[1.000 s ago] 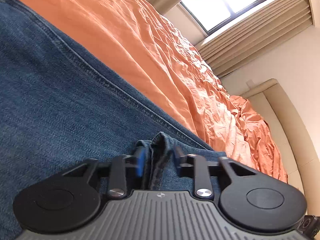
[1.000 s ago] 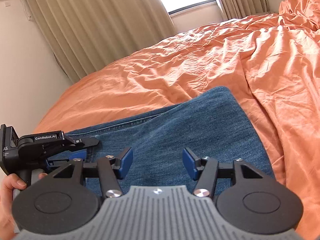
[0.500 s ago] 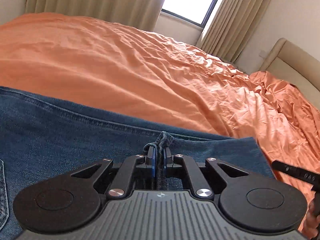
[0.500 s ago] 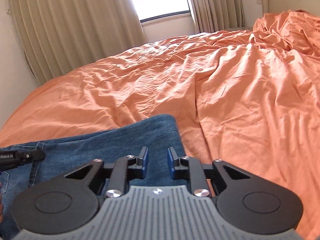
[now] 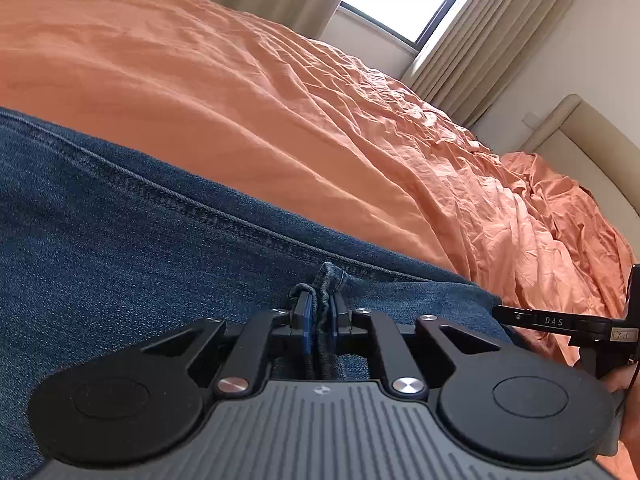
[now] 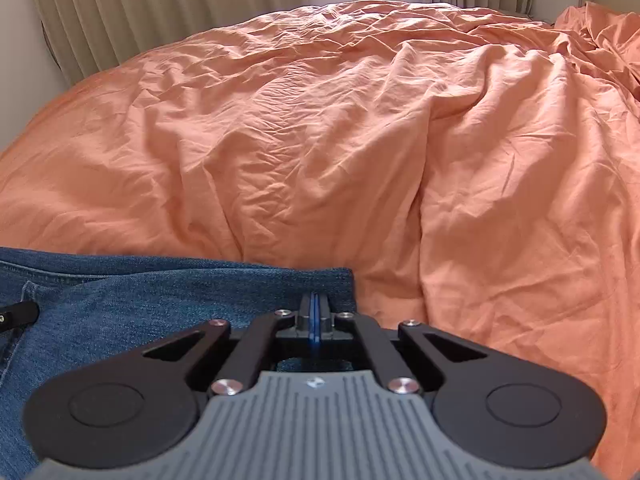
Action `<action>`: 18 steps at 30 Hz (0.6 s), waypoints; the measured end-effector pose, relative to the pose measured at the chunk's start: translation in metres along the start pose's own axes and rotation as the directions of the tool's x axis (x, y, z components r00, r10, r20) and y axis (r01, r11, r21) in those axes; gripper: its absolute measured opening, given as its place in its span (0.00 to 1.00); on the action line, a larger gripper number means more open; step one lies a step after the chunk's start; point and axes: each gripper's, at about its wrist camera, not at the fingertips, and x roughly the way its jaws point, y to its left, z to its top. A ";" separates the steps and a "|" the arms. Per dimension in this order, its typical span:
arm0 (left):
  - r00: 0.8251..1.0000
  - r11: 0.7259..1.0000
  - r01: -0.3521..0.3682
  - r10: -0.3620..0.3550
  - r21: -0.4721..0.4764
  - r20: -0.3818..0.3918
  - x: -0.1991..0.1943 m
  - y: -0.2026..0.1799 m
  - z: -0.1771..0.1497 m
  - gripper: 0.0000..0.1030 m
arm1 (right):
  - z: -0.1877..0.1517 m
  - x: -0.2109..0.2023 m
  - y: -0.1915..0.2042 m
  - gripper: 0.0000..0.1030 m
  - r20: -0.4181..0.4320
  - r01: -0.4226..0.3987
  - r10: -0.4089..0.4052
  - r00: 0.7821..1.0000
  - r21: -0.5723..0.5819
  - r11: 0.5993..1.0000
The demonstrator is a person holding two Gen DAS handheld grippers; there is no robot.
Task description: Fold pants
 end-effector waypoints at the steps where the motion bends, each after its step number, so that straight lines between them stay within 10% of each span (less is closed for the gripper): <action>1: 1.000 1.000 0.009 -0.009 -0.017 -0.009 -0.002 0.002 0.002 0.16 | 0.000 -0.006 0.001 0.00 0.004 0.004 -0.004 1.000 0.005 1.000; 10: 0.999 0.999 -0.026 0.025 0.037 0.021 -0.063 -0.013 -0.007 0.29 | -0.060 -0.132 0.002 0.03 0.170 -0.100 0.082 0.982 0.096 0.990; 18: 1.000 0.992 0.027 -0.026 0.123 -0.017 -0.101 -0.048 -0.037 0.29 | -0.132 -0.156 0.007 0.03 0.179 -0.070 0.049 0.983 0.110 0.991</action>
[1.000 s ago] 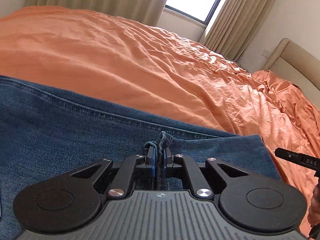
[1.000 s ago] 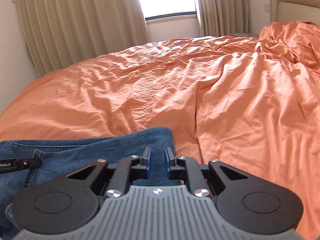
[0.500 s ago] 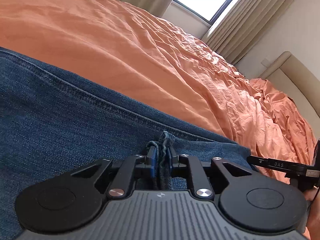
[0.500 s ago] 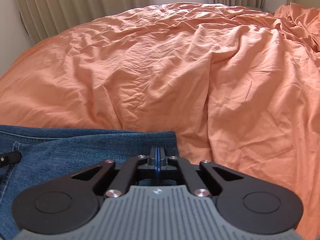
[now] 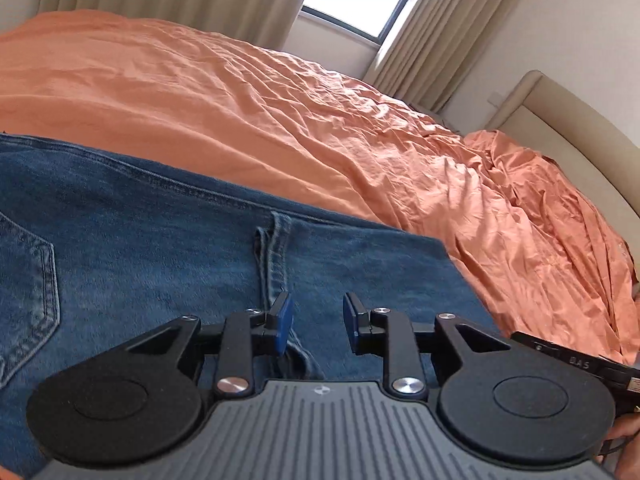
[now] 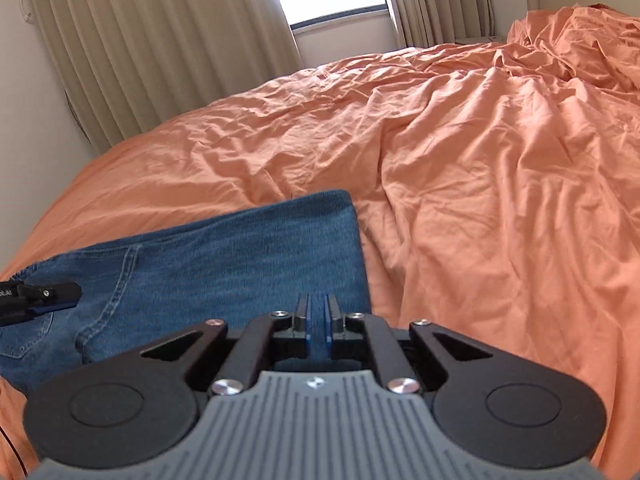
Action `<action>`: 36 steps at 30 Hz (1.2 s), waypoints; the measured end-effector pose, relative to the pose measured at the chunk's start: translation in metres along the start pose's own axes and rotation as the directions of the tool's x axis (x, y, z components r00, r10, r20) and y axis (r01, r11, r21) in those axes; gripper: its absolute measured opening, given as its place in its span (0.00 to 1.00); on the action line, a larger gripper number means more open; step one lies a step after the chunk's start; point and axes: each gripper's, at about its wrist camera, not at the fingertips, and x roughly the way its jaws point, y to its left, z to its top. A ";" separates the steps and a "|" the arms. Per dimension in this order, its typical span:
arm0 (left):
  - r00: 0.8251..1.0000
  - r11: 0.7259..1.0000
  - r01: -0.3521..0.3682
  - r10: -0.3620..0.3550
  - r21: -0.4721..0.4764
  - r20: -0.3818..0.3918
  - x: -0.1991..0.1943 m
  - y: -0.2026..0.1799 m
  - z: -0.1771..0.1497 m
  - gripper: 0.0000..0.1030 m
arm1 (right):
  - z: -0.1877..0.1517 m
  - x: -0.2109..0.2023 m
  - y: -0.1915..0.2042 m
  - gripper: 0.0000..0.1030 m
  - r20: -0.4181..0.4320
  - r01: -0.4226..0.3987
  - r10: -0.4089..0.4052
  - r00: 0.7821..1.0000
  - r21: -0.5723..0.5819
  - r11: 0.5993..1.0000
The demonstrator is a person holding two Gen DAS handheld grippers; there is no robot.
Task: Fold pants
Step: 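Open both tools and move them back above the folded jeans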
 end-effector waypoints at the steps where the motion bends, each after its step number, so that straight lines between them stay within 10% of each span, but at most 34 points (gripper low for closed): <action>1: 1.000 1.000 -0.006 0.006 0.014 -0.010 -0.001 -0.003 -0.005 0.29 | -0.007 -0.001 0.001 0.03 0.003 0.005 -0.005 1.000 -0.015 1.000; 15: 0.982 0.991 -0.123 0.129 0.047 -0.135 0.032 0.007 -0.044 0.32 | -0.047 0.034 0.007 0.00 -0.096 0.043 -0.061 0.994 -0.180 0.983; 26: 0.980 0.980 -0.198 0.199 0.011 -0.027 -0.037 0.009 -0.034 0.50 | -0.046 -0.007 0.043 0.02 0.094 0.007 0.019 0.995 -0.275 0.961; 36: 0.885 0.892 -0.446 0.452 -0.072 0.115 -0.121 0.055 -0.025 0.56 | -0.032 -0.020 0.136 0.10 -0.009 -0.146 0.168 0.986 -0.547 0.824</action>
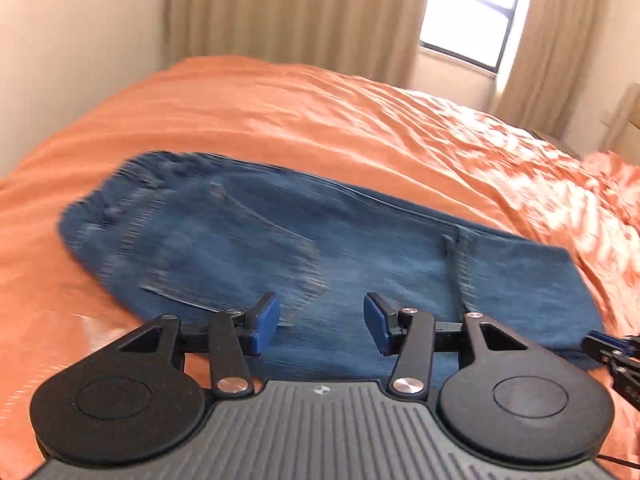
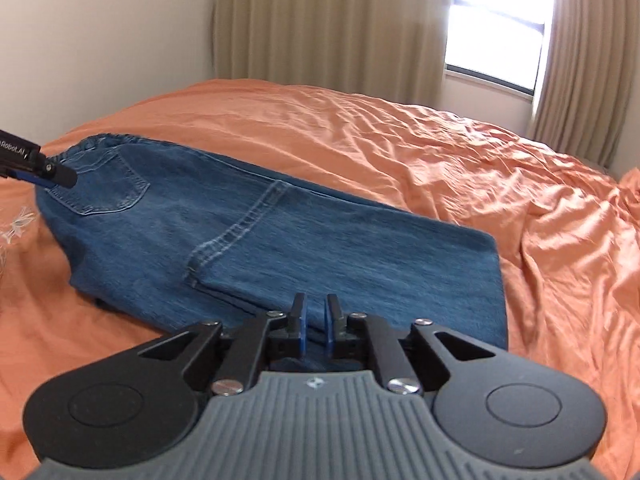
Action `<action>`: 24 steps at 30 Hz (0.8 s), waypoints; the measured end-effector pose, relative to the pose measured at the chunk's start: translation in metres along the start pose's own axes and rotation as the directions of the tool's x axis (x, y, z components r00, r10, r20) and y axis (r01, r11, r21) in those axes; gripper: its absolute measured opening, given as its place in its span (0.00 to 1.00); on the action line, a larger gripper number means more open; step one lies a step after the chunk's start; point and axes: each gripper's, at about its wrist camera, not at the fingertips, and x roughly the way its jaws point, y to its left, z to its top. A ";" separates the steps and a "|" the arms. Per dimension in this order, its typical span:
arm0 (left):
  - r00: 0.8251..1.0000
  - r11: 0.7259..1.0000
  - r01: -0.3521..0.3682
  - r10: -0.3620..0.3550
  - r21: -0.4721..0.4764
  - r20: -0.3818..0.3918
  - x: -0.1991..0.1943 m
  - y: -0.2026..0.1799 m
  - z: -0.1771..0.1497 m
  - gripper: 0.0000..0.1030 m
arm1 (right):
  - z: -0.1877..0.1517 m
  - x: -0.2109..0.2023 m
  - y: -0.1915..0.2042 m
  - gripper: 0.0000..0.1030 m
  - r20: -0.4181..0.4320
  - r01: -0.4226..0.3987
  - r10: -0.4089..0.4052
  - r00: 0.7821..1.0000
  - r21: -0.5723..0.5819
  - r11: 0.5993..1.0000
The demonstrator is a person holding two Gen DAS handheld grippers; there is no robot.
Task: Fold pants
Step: 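Open both tools and move them back above the folded jeans, then grasp the elastic waistband with the left tool and lift it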
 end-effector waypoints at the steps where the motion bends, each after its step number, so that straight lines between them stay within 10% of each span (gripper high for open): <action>1: 0.999 0.999 -0.034 0.034 -0.010 0.019 -0.002 0.010 0.001 0.56 | 0.010 0.002 0.005 0.10 -0.006 -0.022 0.022 1.000 -0.029 0.999; 5: 0.973 0.977 -0.203 0.209 -0.069 0.097 -0.006 0.051 0.006 0.56 | 0.046 0.016 0.023 0.11 -0.048 -0.054 0.047 0.998 -0.145 0.988; 15: 0.921 0.892 -0.344 0.381 -0.292 0.077 0.005 0.122 0.009 0.71 | 0.087 0.080 0.038 0.11 -0.188 -0.110 0.073 0.979 -0.191 0.975; 24: 0.916 0.641 -0.297 0.401 -0.708 -0.021 0.014 0.196 -0.016 0.73 | 0.087 0.141 0.056 0.13 -0.319 -0.187 0.124 0.939 -0.174 0.967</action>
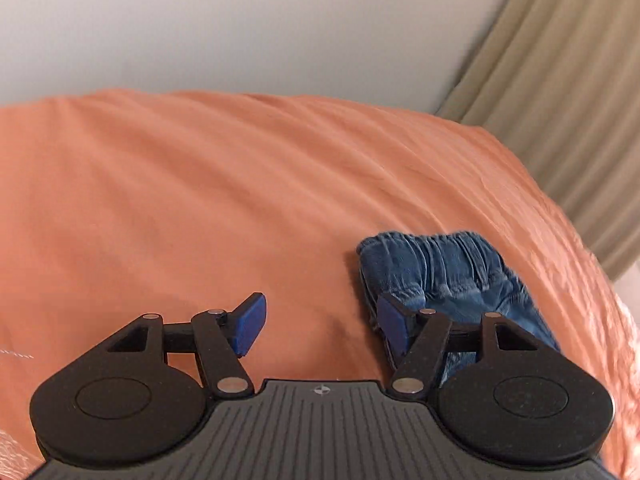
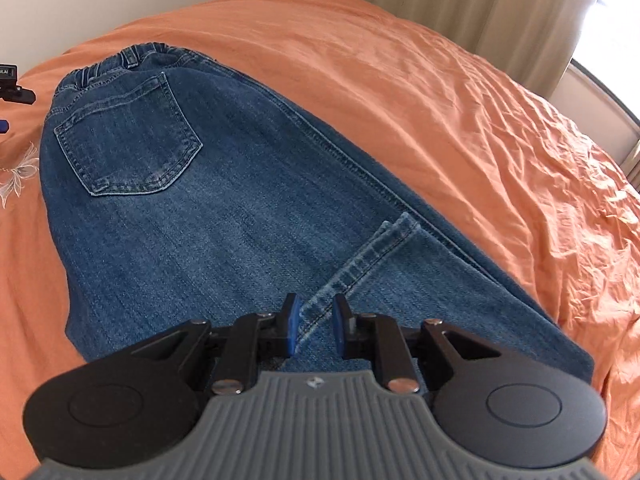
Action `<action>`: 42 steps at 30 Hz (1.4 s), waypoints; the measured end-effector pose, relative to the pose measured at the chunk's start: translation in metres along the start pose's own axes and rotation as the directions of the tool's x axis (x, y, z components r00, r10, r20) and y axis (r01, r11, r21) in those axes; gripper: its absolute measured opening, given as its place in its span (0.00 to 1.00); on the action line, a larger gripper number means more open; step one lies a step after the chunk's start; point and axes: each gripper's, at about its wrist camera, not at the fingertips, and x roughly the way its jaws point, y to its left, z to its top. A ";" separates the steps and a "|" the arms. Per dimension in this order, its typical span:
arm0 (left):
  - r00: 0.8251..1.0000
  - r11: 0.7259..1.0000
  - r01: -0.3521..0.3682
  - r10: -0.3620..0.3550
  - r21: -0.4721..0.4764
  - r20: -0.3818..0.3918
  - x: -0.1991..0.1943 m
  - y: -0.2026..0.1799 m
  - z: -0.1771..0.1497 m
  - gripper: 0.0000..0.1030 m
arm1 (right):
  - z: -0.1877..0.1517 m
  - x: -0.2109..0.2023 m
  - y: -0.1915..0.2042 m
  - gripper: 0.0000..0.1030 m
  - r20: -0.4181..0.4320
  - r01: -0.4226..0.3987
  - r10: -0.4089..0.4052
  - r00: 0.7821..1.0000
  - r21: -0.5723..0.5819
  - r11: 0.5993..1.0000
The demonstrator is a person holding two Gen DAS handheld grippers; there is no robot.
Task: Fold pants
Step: 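Grasp the elastic waistband with the left tool and lift it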
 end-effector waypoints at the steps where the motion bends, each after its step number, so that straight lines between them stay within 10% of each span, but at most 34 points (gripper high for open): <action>1: 1.000 0.999 0.013 -0.013 -0.037 -0.017 0.004 0.005 0.002 0.73 | 0.000 0.009 -0.001 0.13 -0.030 -0.020 0.021 0.999 0.010 1.000; 6: 0.984 0.970 0.066 -0.102 -0.235 -0.147 0.034 0.027 -0.004 0.73 | -0.003 0.028 -0.002 0.16 -0.082 -0.057 0.058 0.995 0.016 0.998; 13: 0.974 0.916 0.133 -0.191 -0.378 -0.121 0.048 0.037 -0.008 0.70 | -0.004 0.032 -0.002 0.16 -0.087 -0.070 0.072 0.994 0.027 0.997; 16: 0.963 0.869 0.182 -0.253 -0.461 -0.097 0.050 0.047 -0.010 0.49 | -0.006 0.032 -0.003 0.16 -0.081 -0.071 0.074 0.994 0.037 0.997; 18: 0.940 0.822 0.236 -0.328 -0.519 -0.092 0.055 0.054 -0.013 0.14 | -0.007 0.031 -0.004 0.16 -0.078 -0.071 0.073 0.994 0.039 0.997; 22: 0.921 0.759 0.284 -0.385 -0.586 -0.052 0.055 0.065 -0.017 0.00 | -0.007 0.029 -0.004 0.16 -0.082 -0.064 0.067 0.994 0.033 0.997; 29: 0.901 0.697 0.347 -0.433 -0.627 0.017 0.045 0.077 -0.014 0.03 | -0.005 0.031 -0.001 0.17 -0.082 -0.056 0.057 0.995 0.018 0.998; 32: 0.897 0.657 0.345 -0.440 -0.670 0.030 0.049 0.082 -0.018 0.57 | -0.005 0.031 -0.002 0.17 -0.081 -0.061 0.063 0.995 0.025 0.998; 34: 0.887 0.644 0.370 -0.460 -0.670 0.048 0.052 0.077 -0.018 0.66 | -0.005 0.031 -0.002 0.17 -0.085 -0.063 0.064 0.994 0.022 0.998; 42: 0.911 0.779 0.298 -0.405 -0.551 -0.080 0.078 0.041 -0.022 0.63 | -0.003 0.033 -0.003 0.17 -0.095 -0.070 0.070 0.993 0.008 0.998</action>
